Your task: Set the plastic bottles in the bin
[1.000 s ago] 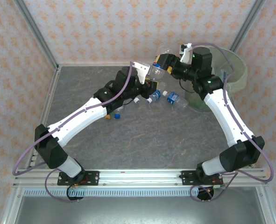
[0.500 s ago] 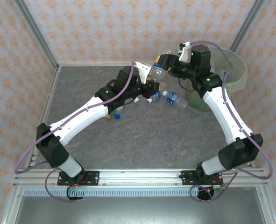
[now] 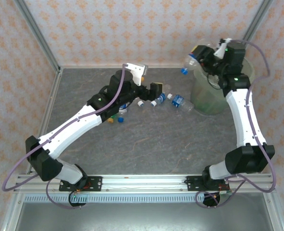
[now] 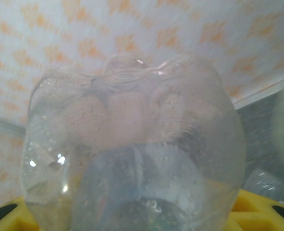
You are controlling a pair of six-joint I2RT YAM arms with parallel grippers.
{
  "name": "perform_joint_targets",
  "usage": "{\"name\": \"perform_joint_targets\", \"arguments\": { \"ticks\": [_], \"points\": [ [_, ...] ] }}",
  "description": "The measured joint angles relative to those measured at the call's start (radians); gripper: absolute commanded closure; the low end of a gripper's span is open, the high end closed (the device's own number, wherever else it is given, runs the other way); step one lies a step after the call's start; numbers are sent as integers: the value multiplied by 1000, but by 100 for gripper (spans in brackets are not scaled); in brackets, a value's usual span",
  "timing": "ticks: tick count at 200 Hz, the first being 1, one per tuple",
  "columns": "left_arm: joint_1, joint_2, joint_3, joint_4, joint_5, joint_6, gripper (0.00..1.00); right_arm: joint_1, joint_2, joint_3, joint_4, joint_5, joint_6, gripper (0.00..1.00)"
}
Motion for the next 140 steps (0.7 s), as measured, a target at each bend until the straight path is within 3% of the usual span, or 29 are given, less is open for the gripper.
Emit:
{"name": "perform_joint_targets", "arguments": {
  "ticks": [64, 140],
  "points": [
    [42, -63, -85, 11, -60, -45, 1, -240, -37, -23, -21, 108, 37, 50],
    [53, -100, -128, 11, -72, -68, 1, -313, -11, -30, -69, 204, 36, 48]
  ]
}}
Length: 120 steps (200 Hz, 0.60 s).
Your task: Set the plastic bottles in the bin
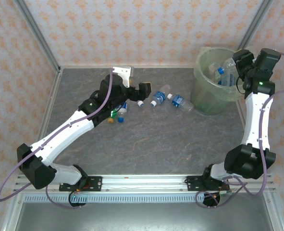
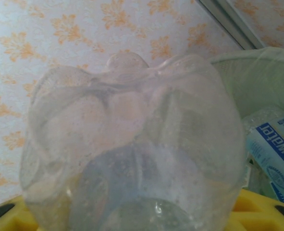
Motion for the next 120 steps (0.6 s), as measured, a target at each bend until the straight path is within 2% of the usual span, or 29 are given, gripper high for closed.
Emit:
{"name": "perform_joint_targets", "arguments": {
  "ticks": [22, 56, 73, 86, 120],
  "points": [
    [2, -11, -12, 0, -3, 0, 1, 0, 12, 0, -15, 23, 0, 43],
    [6, -11, -27, 0, -19, 0, 1, 0, 14, 0, -33, 50, -5, 23],
    [8, -11, -29, -1, -23, 0, 1, 0, 14, 0, -42, 57, -15, 18],
    [8, -12, -29, 0, -27, 0, 1, 0, 14, 0, -49, 64, -20, 0],
    [8, -12, -29, 0, -49, 0, 1, -2, 14, 0, -65, 72, -19, 0]
  ]
}}
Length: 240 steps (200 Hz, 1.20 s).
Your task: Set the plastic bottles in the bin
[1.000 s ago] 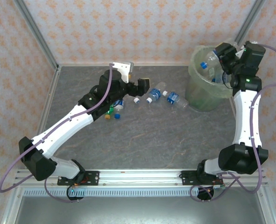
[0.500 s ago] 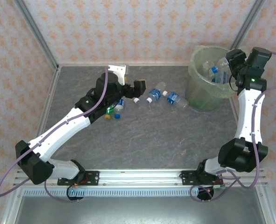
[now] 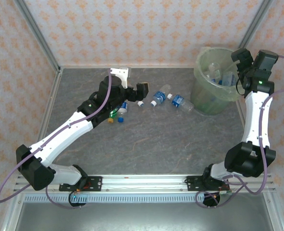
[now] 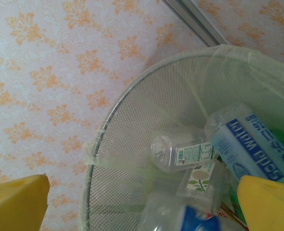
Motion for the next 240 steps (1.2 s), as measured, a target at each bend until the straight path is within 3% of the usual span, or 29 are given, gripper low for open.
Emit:
{"name": "perform_joint_targets", "arguments": {
  "ticks": [77, 191, 240],
  "points": [
    [54, 19, -55, -3, -49, -20, 3, 35, -17, 22, -29, -1, -5, 0],
    [214, 108, -215, -83, -32, -90, 34, 417, 9, 181, -85, 37, -104, 0],
    [332, 147, -240, -114, -13, -83, 39, 533, 76, 256, -115, 53, -136, 0]
  ]
}}
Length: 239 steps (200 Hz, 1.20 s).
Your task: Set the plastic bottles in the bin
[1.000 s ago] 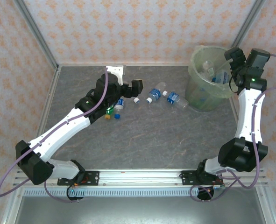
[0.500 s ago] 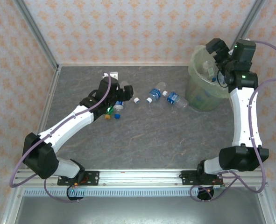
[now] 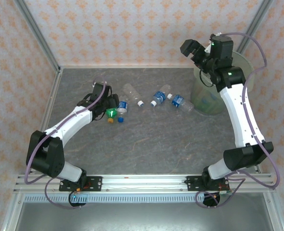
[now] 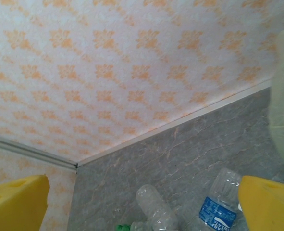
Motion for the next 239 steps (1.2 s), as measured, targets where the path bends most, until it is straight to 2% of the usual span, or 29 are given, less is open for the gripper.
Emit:
{"name": "perform_joint_targets", "arguments": {
  "ticks": [37, 160, 239],
  "points": [
    [12, 26, -45, -13, 23, 5, 43, 47, 20, 30, -15, 3, -13, 0],
    [43, 133, -120, -16, 100, 28, 51, 79, 74, 104, -49, 12, -20, 0],
    [51, 158, -121, -8, 117, 31, 51, 79, 72, 93, -48, 18, -22, 0]
  ]
}}
